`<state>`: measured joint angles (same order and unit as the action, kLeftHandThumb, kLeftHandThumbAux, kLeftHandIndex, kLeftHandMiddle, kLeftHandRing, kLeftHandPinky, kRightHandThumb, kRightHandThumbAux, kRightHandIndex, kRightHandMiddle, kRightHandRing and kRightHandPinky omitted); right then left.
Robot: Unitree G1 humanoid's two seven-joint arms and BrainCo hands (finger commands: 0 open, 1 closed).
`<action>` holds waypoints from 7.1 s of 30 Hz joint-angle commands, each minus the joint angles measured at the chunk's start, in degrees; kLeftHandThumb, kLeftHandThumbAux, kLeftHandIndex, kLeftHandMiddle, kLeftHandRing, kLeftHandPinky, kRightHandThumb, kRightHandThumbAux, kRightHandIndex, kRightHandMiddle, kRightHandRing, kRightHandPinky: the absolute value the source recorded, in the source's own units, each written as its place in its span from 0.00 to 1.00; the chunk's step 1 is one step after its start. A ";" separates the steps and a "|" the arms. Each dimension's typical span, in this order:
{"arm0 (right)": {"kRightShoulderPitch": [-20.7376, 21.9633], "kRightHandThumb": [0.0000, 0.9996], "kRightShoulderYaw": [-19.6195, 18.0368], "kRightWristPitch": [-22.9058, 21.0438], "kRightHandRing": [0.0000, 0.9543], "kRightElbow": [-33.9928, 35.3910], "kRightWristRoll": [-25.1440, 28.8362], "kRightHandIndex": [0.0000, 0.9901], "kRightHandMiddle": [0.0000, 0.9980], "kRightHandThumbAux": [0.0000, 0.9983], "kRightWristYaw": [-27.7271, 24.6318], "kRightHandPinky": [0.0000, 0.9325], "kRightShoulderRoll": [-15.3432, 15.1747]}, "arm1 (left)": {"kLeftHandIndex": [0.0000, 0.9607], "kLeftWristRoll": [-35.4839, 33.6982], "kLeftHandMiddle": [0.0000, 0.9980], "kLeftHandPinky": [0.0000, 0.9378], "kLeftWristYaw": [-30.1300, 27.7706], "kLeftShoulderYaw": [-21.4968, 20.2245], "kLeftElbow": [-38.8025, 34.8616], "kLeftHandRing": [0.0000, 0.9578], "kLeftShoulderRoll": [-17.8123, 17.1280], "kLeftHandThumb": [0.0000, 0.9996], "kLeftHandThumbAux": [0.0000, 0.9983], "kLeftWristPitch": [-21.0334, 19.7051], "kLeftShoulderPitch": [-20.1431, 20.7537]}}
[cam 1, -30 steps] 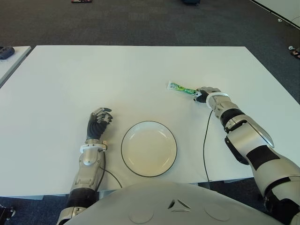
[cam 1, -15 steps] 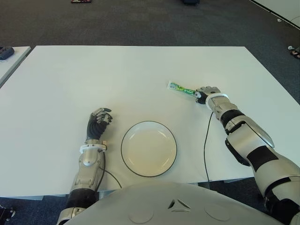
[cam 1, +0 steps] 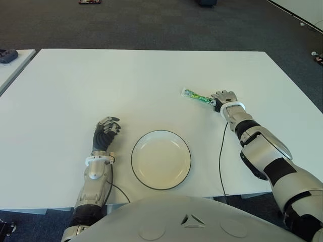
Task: Put the toothpaste on the table into the plate.
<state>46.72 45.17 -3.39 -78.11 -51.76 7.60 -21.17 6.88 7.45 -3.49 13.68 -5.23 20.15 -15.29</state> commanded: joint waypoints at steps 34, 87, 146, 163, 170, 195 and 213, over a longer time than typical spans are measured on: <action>-5.39 0.70 -5.54 1.92 0.63 -0.68 3.46 0.43 0.61 0.72 12.35 0.59 3.07 | 0.45 0.13 0.61 0.66 -0.27 0.10 -0.08 0.66 0.00 0.70 0.72 -0.91 -0.51; -4.27 0.71 -25.12 10.84 0.81 2.56 21.23 0.44 0.77 0.72 13.16 0.87 8.11 | 0.45 0.73 0.61 0.64 0.27 -0.05 -0.19 0.64 0.03 0.71 0.72 -1.76 0.43; -29.34 0.72 -19.68 45.02 0.92 51.98 26.51 0.44 0.89 0.72 -23.41 0.94 1.35 | 0.45 0.83 0.60 0.62 0.60 0.22 0.57 0.63 0.59 0.71 0.72 -1.58 0.97; -26.55 0.71 -14.24 56.96 0.93 52.20 12.05 0.45 0.89 0.72 -19.09 0.97 -3.38 | 0.45 0.55 0.61 0.65 -0.54 0.35 1.57 0.65 0.04 0.70 0.72 -0.79 1.25; -26.64 0.71 -14.66 56.60 0.93 52.84 7.59 0.44 0.90 0.72 -14.47 0.96 -3.56 | 0.45 0.28 0.60 0.63 -0.87 0.21 2.39 0.64 -0.26 0.70 0.72 -0.58 1.63; -20.74 0.36 -14.43 56.66 0.00 54.99 3.26 0.00 0.00 0.31 -9.22 0.01 -5.93 | 0.45 0.63 0.58 0.61 -0.32 0.17 4.48 0.63 -0.53 0.70 0.72 1.46 2.68; -21.35 0.42 -17.26 55.67 0.00 55.46 7.94 0.00 0.00 0.19 -8.21 0.00 -4.82 | 0.45 1.43 0.59 0.61 0.34 0.34 4.35 0.63 -0.21 0.70 0.72 1.96 2.48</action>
<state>25.39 28.26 52.95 -22.67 -44.18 -0.79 -25.92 7.75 7.46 -3.40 17.50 -5.44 22.73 -12.62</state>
